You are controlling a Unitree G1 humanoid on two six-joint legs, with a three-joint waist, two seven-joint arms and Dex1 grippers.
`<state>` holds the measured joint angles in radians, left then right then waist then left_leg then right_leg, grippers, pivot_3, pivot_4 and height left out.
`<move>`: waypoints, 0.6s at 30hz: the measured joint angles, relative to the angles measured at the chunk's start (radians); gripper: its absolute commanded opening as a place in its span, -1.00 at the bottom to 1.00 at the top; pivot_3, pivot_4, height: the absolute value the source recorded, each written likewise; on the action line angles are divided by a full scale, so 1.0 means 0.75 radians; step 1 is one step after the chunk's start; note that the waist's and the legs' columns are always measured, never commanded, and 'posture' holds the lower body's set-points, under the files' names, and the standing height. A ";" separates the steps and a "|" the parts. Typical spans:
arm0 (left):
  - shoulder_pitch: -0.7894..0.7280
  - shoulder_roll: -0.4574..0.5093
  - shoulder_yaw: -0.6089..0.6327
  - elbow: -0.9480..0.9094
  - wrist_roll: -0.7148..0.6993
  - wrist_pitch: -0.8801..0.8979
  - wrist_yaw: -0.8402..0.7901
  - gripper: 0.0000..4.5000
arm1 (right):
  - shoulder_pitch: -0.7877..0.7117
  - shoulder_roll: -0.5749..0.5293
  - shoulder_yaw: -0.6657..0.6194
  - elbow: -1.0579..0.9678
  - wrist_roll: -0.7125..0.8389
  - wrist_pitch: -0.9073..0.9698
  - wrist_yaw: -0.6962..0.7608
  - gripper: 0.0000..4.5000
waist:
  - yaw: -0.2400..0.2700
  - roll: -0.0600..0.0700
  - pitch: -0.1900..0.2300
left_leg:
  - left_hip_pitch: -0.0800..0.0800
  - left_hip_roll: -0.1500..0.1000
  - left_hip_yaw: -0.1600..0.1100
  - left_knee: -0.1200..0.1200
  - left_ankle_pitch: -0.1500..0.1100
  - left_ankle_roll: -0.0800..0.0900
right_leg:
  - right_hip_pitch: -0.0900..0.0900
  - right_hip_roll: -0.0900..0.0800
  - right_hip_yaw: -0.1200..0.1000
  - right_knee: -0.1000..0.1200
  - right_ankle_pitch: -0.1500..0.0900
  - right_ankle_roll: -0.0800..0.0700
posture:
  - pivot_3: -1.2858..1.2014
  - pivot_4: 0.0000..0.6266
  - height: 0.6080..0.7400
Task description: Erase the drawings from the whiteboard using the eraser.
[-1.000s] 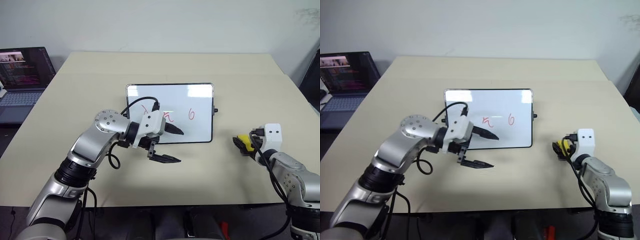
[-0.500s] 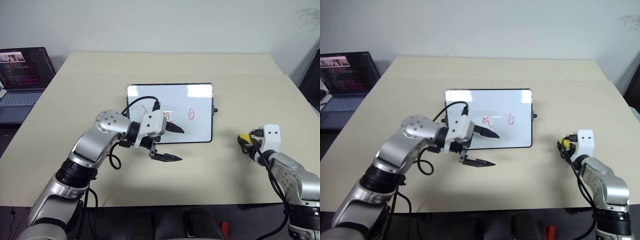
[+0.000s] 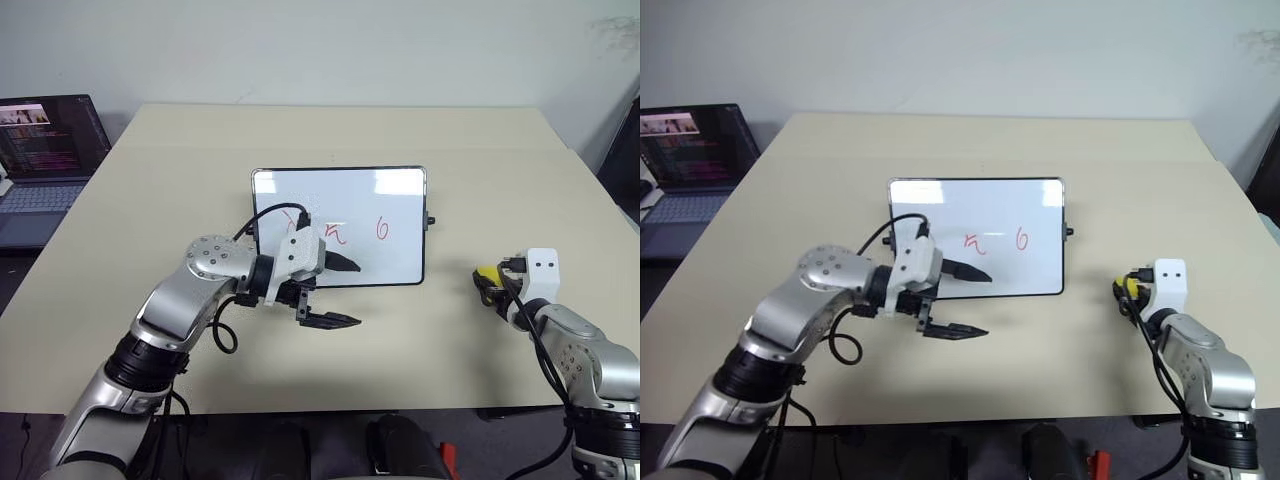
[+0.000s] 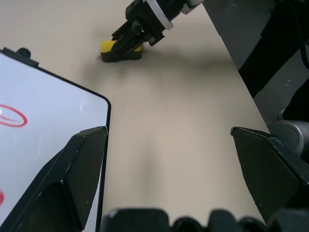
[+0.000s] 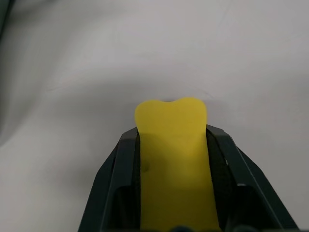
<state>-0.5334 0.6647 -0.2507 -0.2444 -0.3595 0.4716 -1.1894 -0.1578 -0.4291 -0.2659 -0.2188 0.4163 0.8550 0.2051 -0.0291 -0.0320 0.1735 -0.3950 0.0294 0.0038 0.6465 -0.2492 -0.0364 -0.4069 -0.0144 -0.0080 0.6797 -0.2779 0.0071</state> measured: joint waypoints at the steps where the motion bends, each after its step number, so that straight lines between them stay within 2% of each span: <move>1: 0.017 0.004 0.021 -0.005 -0.010 0.014 0.012 1.00 | 0.003 0.006 -0.004 -0.006 0.003 0.000 0.000 -0.37 | 0.000 0.000 0.000 | 0.000 0.000 0.000 0.000 0.000 0.000 | 0.000 0.000 0.000 0.000 0.000 0.000 | 0.03 -0.52 1.00; 10: 0.151 0.046 0.113 -0.093 -0.051 0.114 0.119 1.00 | 0.033 0.059 -0.086 -0.034 0.074 0.010 0.010 -0.37 | 0.002 0.000 0.000 | 0.000 0.001 -0.001 0.000 0.000 0.000 | 0.000 -0.003 0.000 0.000 0.000 0.000 | 0.03 -0.52 1.00; 15: 0.172 0.053 0.158 -0.113 -0.073 0.146 0.167 1.00 | -0.015 0.165 -0.237 -0.099 0.306 0.088 0.006 -0.37 | -0.002 0.000 0.000 | 0.001 0.002 -0.001 0.000 0.000 0.000 | 0.000 -0.002 0.000 0.001 0.000 -0.001 | 0.03 -0.52 1.00; 18: 0.225 0.070 0.200 -0.125 -0.082 0.172 0.205 1.00 | -0.033 0.169 -0.313 -0.186 0.453 0.139 -0.016 -0.37 | 0.000 0.001 0.000 | 0.001 0.002 -0.001 -0.001 0.000 0.000 | 0.000 -0.003 -0.001 0.001 0.001 -0.001 | 0.03 -0.52 1.00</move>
<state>-0.3650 0.7173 -0.1008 -0.3379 -0.4214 0.6006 -1.0353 -0.1822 -0.3023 -0.5009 -0.3581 0.7557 0.9594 0.1932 -0.0293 -0.0315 0.1735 -0.3946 0.0309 0.0028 0.6461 -0.2492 -0.0364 -0.4066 -0.0164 -0.0085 0.6802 -0.2775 0.0063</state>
